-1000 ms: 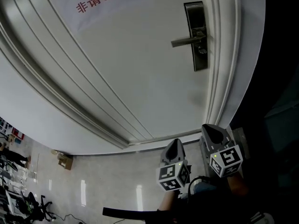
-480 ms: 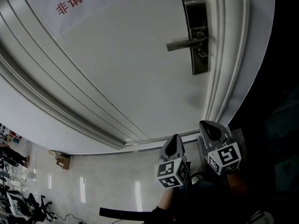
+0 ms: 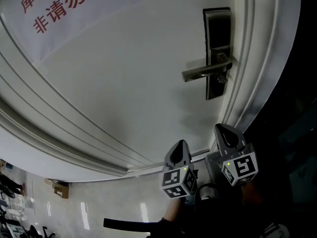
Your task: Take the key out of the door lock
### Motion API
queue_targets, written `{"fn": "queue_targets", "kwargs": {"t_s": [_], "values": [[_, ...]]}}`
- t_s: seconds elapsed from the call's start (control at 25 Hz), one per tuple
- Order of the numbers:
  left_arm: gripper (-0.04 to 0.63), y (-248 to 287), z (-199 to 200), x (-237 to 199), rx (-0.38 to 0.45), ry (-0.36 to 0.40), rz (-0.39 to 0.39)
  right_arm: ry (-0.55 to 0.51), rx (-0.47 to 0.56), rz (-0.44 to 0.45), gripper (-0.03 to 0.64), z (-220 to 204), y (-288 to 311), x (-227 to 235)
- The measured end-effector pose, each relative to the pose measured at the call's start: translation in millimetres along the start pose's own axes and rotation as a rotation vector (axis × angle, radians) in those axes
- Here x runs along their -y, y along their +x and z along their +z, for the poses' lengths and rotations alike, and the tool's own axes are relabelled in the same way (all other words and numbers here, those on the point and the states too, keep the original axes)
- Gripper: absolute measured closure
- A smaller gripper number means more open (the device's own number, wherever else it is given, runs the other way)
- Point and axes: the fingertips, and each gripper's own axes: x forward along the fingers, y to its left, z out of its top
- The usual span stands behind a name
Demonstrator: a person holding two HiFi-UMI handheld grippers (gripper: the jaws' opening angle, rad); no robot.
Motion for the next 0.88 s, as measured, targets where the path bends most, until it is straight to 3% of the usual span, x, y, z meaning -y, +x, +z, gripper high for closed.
{"fn": "queue_targets", "kwargs": {"t_s": [0.2, 0.48, 0.56, 0.72, 0.88], "values": [[0.595, 32, 13, -1, -0.018, 0.009, -0.077, -0.045, 0.079, -0.046, 0.611, 31, 17, 17], [0.595, 62, 32, 8, -0.009, 0.039, -0.186, -0.224, 0.176, -0.105, 0.58, 72, 28, 35], [0.595, 68, 32, 11, -0.007, 0.054, -0.214, -0.303, 0.175, -0.103, 0.546, 78, 28, 37], [0.595, 79, 33, 20, -0.009, 0.055, -0.248, -0.535, 0.144, -0.135, 0.54, 92, 31, 47], [0.595, 86, 42, 36, 0.005, 0.029, -0.262, -0.694, 0.133, -0.122, 0.54, 106, 41, 52]]}}
